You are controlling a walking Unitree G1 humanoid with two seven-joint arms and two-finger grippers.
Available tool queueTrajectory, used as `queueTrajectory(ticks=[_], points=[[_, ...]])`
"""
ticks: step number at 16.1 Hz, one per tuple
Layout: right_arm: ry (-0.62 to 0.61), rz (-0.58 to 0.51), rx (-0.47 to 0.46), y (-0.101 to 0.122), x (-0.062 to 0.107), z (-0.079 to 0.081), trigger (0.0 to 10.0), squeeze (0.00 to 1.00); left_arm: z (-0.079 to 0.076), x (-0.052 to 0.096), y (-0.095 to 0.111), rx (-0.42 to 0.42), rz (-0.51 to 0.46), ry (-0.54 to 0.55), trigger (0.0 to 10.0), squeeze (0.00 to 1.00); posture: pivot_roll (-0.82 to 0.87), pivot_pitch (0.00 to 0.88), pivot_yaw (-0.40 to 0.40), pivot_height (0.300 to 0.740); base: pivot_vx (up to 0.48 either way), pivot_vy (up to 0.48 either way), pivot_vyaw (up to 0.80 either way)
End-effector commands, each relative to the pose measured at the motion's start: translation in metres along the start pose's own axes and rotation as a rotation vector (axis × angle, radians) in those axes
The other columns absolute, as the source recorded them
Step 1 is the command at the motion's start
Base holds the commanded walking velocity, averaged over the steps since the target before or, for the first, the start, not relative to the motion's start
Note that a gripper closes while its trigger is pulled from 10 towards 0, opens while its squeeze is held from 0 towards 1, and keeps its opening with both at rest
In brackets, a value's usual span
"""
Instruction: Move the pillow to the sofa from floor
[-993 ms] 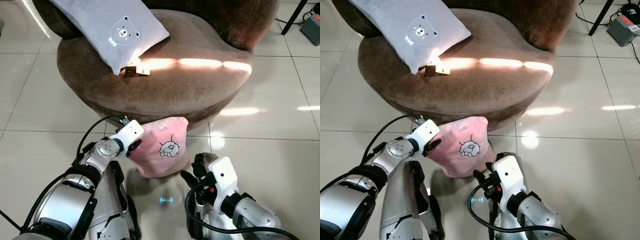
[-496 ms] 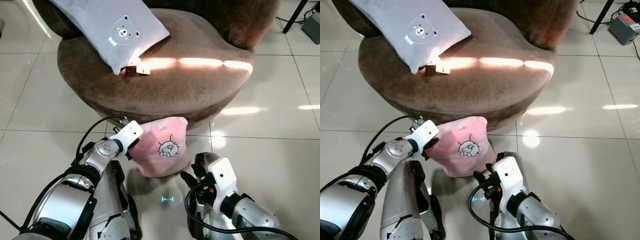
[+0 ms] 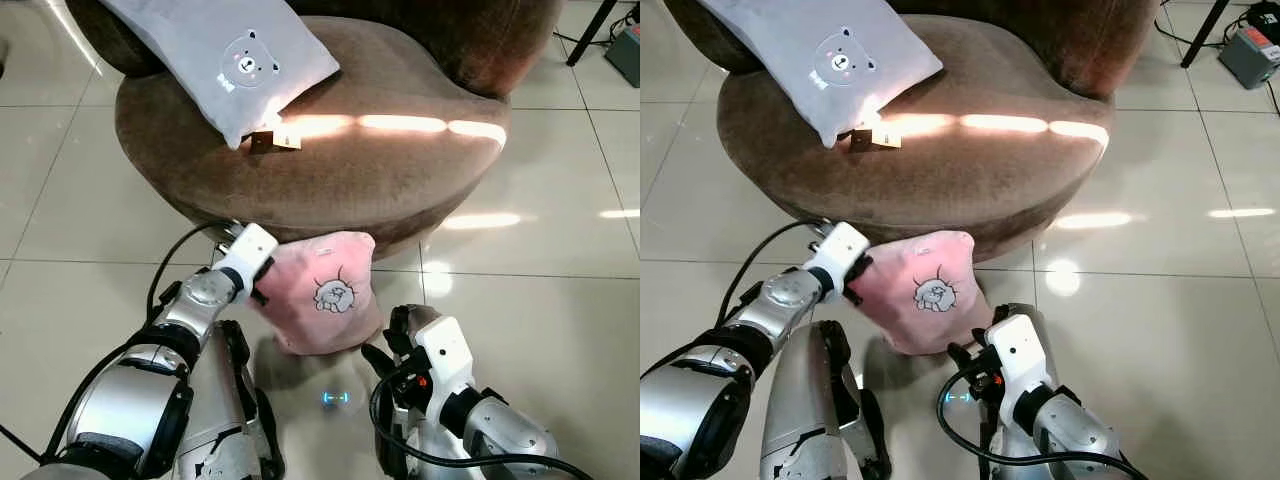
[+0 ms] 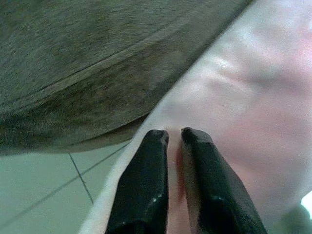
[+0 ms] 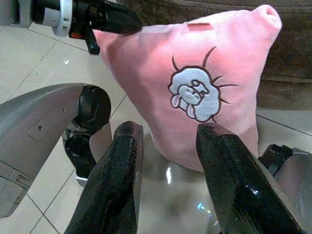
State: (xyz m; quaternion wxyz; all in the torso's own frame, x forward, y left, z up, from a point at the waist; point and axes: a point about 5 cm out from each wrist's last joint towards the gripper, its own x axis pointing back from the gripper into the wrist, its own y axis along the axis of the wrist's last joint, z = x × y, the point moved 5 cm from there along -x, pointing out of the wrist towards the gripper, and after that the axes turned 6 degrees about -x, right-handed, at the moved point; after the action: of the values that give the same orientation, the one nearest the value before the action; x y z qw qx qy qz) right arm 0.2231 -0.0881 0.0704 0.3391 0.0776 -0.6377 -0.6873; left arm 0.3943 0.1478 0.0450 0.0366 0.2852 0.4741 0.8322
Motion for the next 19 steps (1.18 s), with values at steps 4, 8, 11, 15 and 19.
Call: queueTrajectory(ticks=[4,8,11,15,19], points=[[0.009,0.008,-0.013,-0.005,0.0,0.004,10.0,0.0,-0.001,0.003,-0.005,0.073,0.011,-0.055,10.0,1.0,-0.16,0.305,0.068,0.521,0.0,0.0,0.0],[0.012,0.008,-0.014,-0.005,0.0,0.004,10.0,0.0,0.001,0.004,-0.003,0.084,0.011,-0.096,10.0,1.0,-0.16,0.302,0.065,0.521,0.0,0.0,0.0],[0.015,0.011,-0.015,-0.007,-0.001,0.005,10.0,0.0,0.001,0.005,0.0,0.094,0.004,-0.14,10.0,1.0,-0.15,0.3,0.065,0.521,0.0,0.0,0.0],[0.019,0.017,-0.009,-0.008,0.0,0.005,10.0,0.0,-0.007,0.009,-0.009,0.095,0.047,-0.23,10.0,1.0,-0.16,0.299,0.061,0.521,0.0,0.0,0.0],[0.026,0.026,-0.003,-0.01,0.003,0.006,10.0,0.0,0.001,0.013,-0.01,0.162,0.054,-0.251,10.0,1.0,-0.16,0.303,0.054,0.521,0.0,0.0,0.0]])
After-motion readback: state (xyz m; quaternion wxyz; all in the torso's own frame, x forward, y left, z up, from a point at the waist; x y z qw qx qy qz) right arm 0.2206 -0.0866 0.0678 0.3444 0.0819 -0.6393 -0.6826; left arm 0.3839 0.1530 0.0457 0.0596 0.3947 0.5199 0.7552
